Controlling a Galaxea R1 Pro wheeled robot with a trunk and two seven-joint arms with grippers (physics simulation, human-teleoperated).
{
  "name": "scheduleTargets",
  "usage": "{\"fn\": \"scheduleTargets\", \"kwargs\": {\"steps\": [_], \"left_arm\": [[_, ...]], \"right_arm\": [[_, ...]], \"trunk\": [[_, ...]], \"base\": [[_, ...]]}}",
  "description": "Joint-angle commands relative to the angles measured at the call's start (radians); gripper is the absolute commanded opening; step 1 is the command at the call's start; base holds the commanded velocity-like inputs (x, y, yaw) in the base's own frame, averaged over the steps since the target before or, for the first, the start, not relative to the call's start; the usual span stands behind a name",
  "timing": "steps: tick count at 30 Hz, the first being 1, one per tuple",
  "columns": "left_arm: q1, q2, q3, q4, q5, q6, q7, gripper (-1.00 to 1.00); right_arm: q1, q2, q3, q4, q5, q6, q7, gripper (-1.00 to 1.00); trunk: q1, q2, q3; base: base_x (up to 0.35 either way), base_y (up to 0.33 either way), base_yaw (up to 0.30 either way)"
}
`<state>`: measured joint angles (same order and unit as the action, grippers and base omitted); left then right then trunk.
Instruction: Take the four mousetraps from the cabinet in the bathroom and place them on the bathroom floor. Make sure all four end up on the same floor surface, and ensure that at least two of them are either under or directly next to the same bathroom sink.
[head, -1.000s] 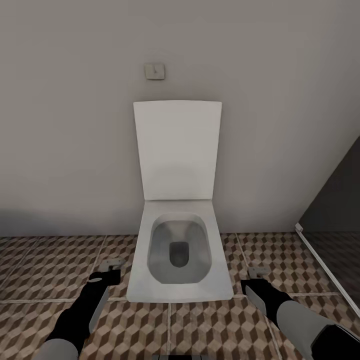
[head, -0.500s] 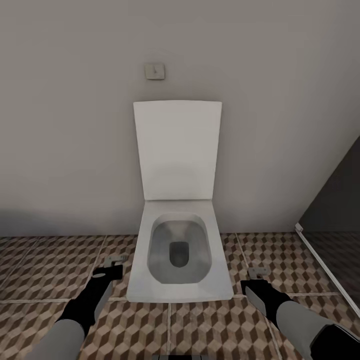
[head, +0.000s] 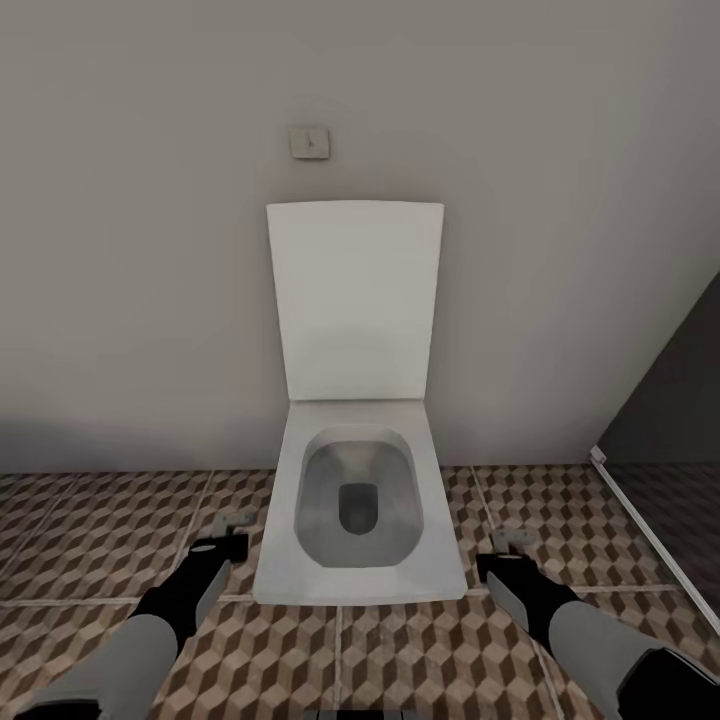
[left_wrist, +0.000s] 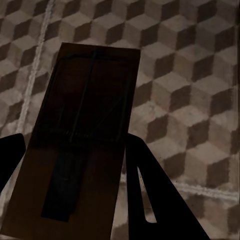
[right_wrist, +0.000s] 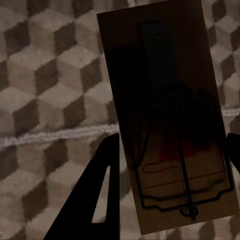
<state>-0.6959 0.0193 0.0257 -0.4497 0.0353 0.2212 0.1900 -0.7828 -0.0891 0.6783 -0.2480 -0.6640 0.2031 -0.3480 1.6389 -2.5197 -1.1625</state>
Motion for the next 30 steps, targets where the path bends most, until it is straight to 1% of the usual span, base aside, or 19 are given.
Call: {"fn": "scheduleTargets", "kwargs": {"steps": [1, 3, 10, 20, 30], "left_arm": [[0.0, 0.0, 0.0, -0.001, 0.003, -0.002, 0.003, -1.0], [-0.001, -0.001, 0.0, -0.001, 0.002, -0.017, 0.003, -1.0], [-0.003, -0.002, 0.0, -0.033, 0.003, -0.025, 0.0, -1.0], [-0.004, -0.005, 0.002, -0.043, 0.003, -0.026, -0.003, -1.0], [-0.004, -0.008, 0.006, -0.046, 0.003, -0.032, -0.002, -1.0]], "right_arm": [[0.0, -0.002, 0.008, -0.005, -0.007, 0.006, -0.003, -1.0], [-0.001, -0.006, 0.007, -0.015, -0.007, 0.005, -0.006, -1.0], [0.0, -0.009, 0.006, -0.069, -0.005, 0.008, -0.016, -1.0], [-0.001, -0.008, 0.006, -0.083, -0.006, 0.014, -0.047, -1.0], [0.0, -0.006, 0.006, -0.083, -0.006, 0.019, -0.049, -1.0]], "trunk": [[0.0, 0.0, -0.001], [0.0, 0.0, -0.001], [0.0, 0.0, -0.001], [0.0, 0.0, -0.001], [0.0, 0.0, -0.001]], "base": [[0.0, 0.0, 0.0], [0.0, 0.0, 0.0], [0.0, 0.0, 0.0], [0.0, 0.0, 0.0], [0.0, 0.0, 0.0]]}}
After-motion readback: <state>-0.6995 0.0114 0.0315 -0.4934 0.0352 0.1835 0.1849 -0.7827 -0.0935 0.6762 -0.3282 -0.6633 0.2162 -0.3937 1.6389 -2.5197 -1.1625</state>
